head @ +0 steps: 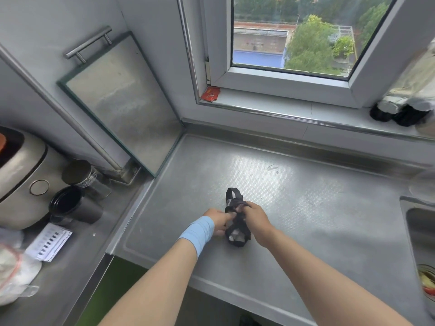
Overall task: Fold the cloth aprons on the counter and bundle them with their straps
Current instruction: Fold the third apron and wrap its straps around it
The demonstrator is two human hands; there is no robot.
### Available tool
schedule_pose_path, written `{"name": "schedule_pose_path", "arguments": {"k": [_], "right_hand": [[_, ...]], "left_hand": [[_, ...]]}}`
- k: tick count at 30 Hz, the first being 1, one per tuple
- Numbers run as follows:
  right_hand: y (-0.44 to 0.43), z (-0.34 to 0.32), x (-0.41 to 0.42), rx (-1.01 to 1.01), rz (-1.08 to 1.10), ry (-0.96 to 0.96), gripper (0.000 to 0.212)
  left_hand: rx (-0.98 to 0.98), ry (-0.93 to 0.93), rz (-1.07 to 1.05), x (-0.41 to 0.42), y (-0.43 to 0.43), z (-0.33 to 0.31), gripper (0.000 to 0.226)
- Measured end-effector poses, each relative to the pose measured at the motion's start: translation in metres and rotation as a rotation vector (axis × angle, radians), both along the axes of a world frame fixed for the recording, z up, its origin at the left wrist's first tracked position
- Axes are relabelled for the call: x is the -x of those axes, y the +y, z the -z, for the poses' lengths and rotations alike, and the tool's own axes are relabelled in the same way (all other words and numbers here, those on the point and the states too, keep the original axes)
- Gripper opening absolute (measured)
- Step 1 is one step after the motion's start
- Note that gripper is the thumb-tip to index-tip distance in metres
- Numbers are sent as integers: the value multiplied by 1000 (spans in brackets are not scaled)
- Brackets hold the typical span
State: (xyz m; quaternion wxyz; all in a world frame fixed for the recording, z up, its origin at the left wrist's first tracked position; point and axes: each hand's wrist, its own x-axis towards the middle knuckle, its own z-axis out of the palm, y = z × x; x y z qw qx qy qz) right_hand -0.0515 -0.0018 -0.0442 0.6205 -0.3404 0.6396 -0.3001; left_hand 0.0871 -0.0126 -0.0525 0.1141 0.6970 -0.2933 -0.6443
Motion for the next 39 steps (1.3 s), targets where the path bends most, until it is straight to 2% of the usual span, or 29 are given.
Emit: {"name": "schedule_pose_path", "arguments": {"k": [3,6,11,13,17,21,24,27,30,35,37,39], "right_hand": [[1,-1,7,-50,75,-144,24],[3,-1,16,-66,126,-278,26],[-3,-14,33,-59,170,-541,31],[-11,-29,38,-47,140,-569,32],[-33,-69,49,-10,187,-435,29],[-52,-108,49,5,254,-625,30],[-68,-137,43,29,349,-744,35],[-89,-160,40,31,310,-664,38],[-111,-177,35,64,182,-518,36],[-142,-201,22,83,78,-439,30],[-151,-208,16,96,43,-435,29],[-157,-214,12,116,27,-442,29]], "left_hand": [[-4,-34,3,6,-5,4,29],[-6,24,-30,9,-5,-1,32],[57,306,-75,9,-5,-26,12],[60,371,-111,6,-9,-41,15],[123,337,-195,-7,-24,-73,19],[186,339,-328,-23,-38,-111,28],[187,364,-333,-32,-43,-135,28],[216,386,-357,-46,-49,-156,17],[249,449,-372,-61,-56,-172,20],[265,553,-476,-76,-69,-190,28],[268,553,-432,-80,-77,-196,25],[294,476,-403,-84,-85,-195,19]]}}
